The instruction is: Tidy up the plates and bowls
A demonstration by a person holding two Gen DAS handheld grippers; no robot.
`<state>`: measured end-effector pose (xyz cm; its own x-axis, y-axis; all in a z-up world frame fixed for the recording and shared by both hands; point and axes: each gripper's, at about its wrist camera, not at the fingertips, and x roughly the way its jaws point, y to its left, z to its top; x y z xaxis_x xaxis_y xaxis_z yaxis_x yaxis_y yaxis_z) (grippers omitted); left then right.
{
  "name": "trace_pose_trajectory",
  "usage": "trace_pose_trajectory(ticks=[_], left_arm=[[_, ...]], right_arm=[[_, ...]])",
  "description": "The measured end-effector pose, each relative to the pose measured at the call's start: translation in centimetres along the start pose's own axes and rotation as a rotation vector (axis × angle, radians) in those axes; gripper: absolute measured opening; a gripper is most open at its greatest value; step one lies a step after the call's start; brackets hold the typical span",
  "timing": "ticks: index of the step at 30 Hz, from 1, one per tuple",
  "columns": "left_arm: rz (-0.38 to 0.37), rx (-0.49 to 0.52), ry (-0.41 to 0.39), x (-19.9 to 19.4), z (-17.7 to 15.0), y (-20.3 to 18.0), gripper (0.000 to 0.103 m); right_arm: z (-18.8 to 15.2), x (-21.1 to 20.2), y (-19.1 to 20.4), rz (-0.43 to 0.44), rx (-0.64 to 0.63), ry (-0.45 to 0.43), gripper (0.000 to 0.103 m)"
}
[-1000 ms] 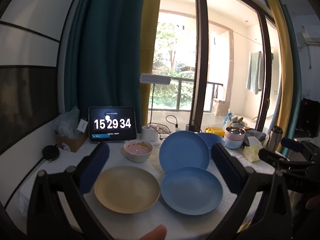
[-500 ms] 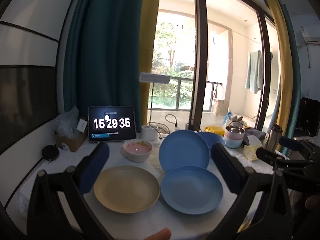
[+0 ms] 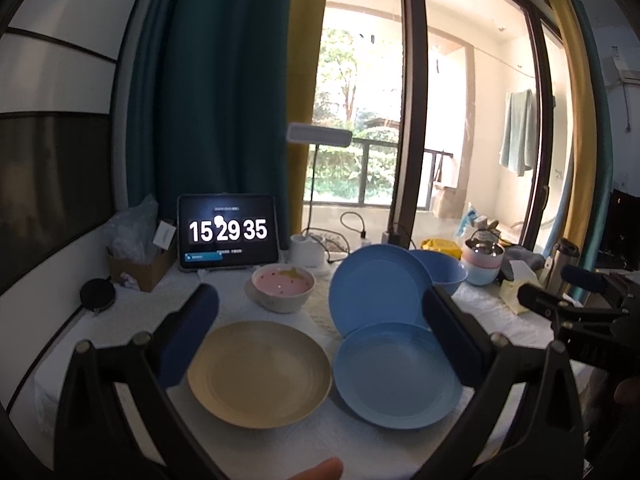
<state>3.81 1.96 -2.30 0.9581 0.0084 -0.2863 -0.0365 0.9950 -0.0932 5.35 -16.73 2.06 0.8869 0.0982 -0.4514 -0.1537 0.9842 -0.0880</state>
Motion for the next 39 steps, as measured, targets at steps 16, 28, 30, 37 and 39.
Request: trace_pose_trajectory(ticks=[16,28,30,37,39], left_arm=[[-0.016,-0.008,0.115,8.1,-0.1,-0.6,0.102],[-0.034,0.013,0.220,15.0,-0.7,-2.3,0.092],[-0.033,0.015,0.238,16.3,-0.9,-2.5,0.092],[-0.024,-0.012,0.297,20.2,-1.7,-2.6,0.089],[-0.026,-0.024,0.317,21.3,-2.0,-2.5,0.084]], right_arm=[[0.3,6.6,-2.3,0.013,0.018,0.076,0.082],[-0.1,13.0,-4.6,0.039,0.043,0.154,0.065],[-0.2,14.0,-4.8,0.043,0.045,0.163,0.064],[-0.6,17.4,-5.6,0.059,0.055,0.198,0.052],[-0.9,18.5,-5.8,0.067,0.064,0.212,0.050]])
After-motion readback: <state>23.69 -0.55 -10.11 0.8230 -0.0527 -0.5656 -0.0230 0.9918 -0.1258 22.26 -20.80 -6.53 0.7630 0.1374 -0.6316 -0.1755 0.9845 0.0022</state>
